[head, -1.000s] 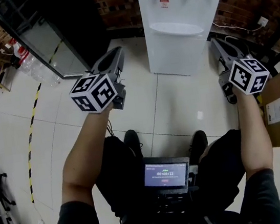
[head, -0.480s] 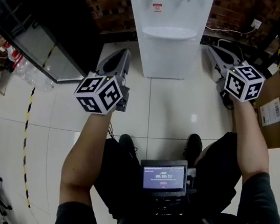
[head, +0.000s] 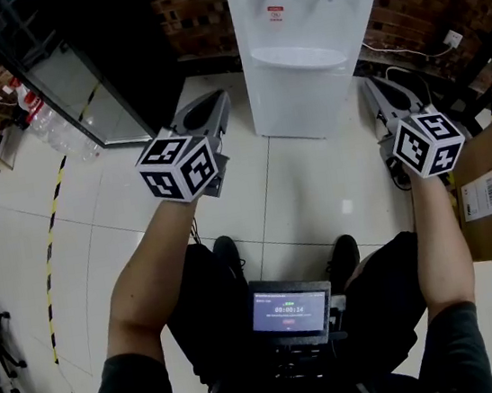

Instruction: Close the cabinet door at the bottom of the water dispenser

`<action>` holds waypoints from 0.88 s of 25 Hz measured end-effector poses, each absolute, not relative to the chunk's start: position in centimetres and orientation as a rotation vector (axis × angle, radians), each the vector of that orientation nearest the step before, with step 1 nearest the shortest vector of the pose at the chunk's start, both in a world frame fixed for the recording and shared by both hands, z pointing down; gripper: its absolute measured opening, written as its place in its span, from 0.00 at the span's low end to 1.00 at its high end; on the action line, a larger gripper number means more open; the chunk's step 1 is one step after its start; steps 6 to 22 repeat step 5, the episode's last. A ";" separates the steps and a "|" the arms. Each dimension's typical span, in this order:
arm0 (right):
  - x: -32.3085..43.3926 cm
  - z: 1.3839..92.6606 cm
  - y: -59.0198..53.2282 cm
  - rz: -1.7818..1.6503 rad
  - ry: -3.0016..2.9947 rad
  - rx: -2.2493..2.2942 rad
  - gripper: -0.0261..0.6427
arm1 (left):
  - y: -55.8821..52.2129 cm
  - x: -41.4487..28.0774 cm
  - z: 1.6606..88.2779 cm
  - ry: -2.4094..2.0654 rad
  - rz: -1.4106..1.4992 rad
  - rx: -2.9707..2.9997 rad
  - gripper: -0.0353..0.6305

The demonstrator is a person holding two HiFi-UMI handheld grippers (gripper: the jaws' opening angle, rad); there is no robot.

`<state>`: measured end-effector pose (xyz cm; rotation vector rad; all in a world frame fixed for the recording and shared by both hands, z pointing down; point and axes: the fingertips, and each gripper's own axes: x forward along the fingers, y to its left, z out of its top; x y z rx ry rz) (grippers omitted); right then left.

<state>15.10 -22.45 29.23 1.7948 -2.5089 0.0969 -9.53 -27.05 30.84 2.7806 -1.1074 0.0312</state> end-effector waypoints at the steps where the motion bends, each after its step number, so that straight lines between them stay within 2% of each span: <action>1: 15.1 29.2 -22.4 0.098 -2.512 1.793 0.04 | -27.0 -9.4 30.9 -1.098 0.023 2.777 0.10; 22: 14.9 29.2 -22.3 0.092 -2.524 1.777 0.04 | -26.8 -9.2 30.9 -1.055 -0.048 2.725 0.10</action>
